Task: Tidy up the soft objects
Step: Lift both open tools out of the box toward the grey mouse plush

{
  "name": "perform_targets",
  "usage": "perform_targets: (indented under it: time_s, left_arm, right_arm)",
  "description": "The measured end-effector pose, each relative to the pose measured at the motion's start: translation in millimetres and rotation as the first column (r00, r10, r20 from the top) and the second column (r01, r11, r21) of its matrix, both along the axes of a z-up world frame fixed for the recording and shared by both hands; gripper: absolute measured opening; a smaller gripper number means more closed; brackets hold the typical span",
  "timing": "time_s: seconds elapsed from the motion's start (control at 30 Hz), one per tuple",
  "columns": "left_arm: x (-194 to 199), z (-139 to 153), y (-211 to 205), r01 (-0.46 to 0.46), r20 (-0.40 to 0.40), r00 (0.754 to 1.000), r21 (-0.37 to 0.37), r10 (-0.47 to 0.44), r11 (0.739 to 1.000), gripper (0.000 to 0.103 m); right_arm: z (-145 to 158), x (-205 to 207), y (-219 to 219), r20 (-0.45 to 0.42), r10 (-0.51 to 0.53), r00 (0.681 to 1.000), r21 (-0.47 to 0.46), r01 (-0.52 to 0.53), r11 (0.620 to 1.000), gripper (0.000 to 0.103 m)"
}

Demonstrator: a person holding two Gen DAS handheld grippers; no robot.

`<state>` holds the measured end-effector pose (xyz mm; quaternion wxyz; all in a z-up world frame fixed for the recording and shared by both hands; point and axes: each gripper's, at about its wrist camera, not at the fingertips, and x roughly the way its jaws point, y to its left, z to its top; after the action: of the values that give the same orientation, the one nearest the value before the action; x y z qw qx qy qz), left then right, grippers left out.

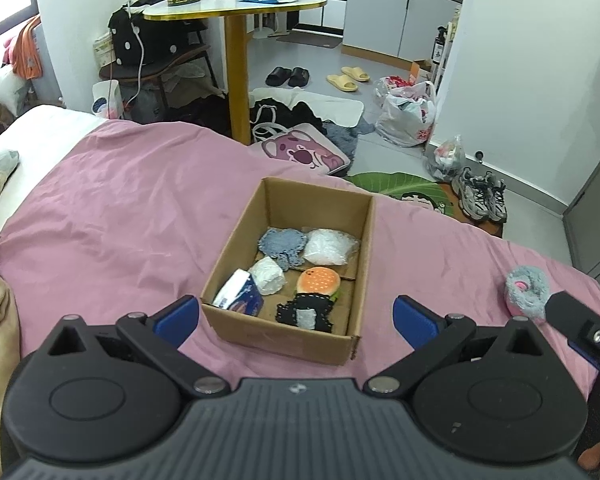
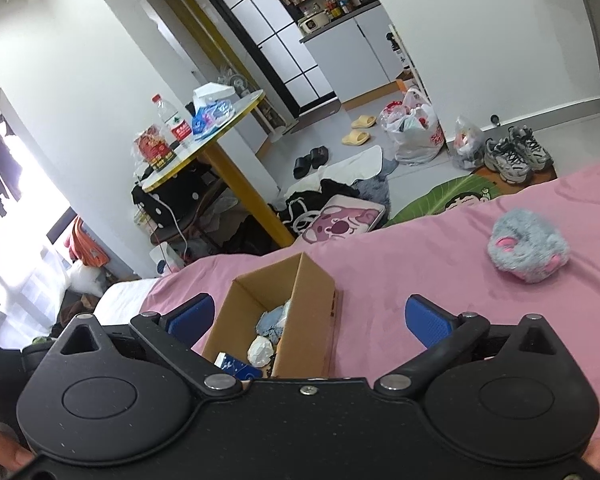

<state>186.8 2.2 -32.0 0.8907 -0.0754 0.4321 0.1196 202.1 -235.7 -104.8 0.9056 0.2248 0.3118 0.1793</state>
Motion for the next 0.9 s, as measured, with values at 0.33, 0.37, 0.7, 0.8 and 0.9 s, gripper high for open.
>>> perform_targets:
  time_s: [0.33, 0.37, 0.7, 0.8, 0.9]
  left_arm:
    - [-3.1, 5.9, -30.1, 0.057, 0.014, 0.998, 0.008, -0.058, 0.998, 0.102]
    - [-2.1, 6.7, -34.7, 0.069, 0.017, 0.997, 0.013, -0.069, 0.998, 0.102]
    - [11.1, 3.5, -76.9, 0.157, 0.026, 0.987, 0.01, -0.158, 0.987, 0.102]
    - [15.2, 0.9, -85.0, 0.177, 0.033, 0.984, 0.002, -0.177, 0.984, 0.102]
    - [20.7, -2.6, -89.9, 0.179, 0.035, 0.983, -0.005, -0.179, 0.984, 0.102]
  right_arm:
    - [1.4, -4.9, -42.4, -0.004, -0.065, 0.998, 0.036, 0.065, 0.997, 0.103]
    - [1.1, -5.4, -46.6, -0.007, -0.068, 0.998, 0.035, 0.068, 0.997, 0.103]
    - [-3.6, -0.4, -73.6, -0.029, -0.102, 0.994, 0.002, 0.102, 0.995, 0.103]
    - [-7.3, 2.5, -82.1, -0.039, -0.116, 0.992, -0.005, 0.116, 0.993, 0.103]
    - [-10.2, 5.0, -91.2, -0.052, -0.127, 0.99, 0.004, 0.128, 0.992, 0.103]
